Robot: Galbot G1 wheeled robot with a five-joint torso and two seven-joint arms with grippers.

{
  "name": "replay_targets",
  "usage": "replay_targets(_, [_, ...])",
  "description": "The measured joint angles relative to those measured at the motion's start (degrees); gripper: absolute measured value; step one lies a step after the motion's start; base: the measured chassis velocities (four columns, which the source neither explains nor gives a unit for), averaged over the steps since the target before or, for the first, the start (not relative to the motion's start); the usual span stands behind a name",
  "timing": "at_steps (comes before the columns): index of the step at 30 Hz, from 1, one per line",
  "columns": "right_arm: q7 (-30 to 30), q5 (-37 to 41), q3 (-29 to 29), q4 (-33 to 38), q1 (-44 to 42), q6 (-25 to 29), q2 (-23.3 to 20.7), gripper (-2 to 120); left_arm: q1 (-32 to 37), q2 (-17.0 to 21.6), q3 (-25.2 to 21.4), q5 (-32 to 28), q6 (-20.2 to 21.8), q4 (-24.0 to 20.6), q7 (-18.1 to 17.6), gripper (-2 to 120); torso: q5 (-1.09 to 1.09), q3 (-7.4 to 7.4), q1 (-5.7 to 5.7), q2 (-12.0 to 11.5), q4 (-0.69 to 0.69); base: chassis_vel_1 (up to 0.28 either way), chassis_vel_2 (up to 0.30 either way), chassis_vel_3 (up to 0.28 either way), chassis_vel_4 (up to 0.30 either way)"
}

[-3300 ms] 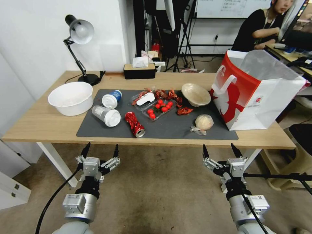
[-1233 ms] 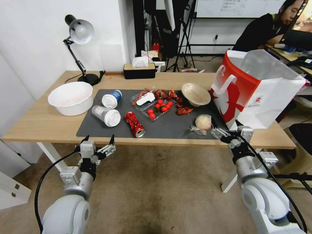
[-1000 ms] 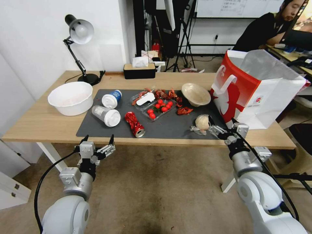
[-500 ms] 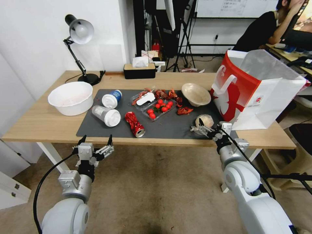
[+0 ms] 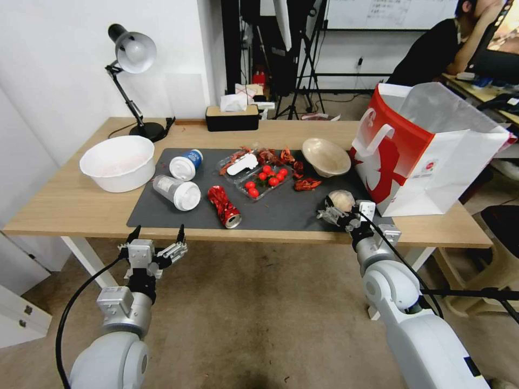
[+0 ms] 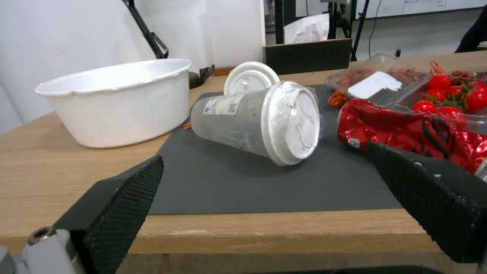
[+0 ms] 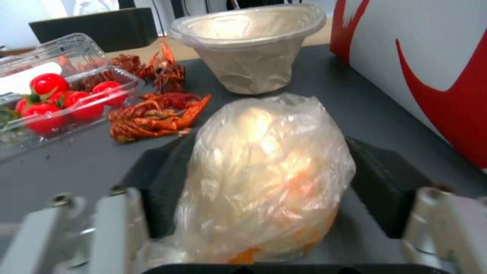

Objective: Pick up the trash from the table and place it into the takeout bag.

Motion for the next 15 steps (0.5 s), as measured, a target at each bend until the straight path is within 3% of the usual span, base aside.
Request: replay_targets(15, [2.1,-0.2,-0.2,0.4,-0.6,-3.7,-0.2,14,1.0,-0.2,0.0,0.8,-2.4,-0.1,-0.1,100,-0.01,0.0,0.0,0.0,0.01,0.0,0.0,0.0,0.0])
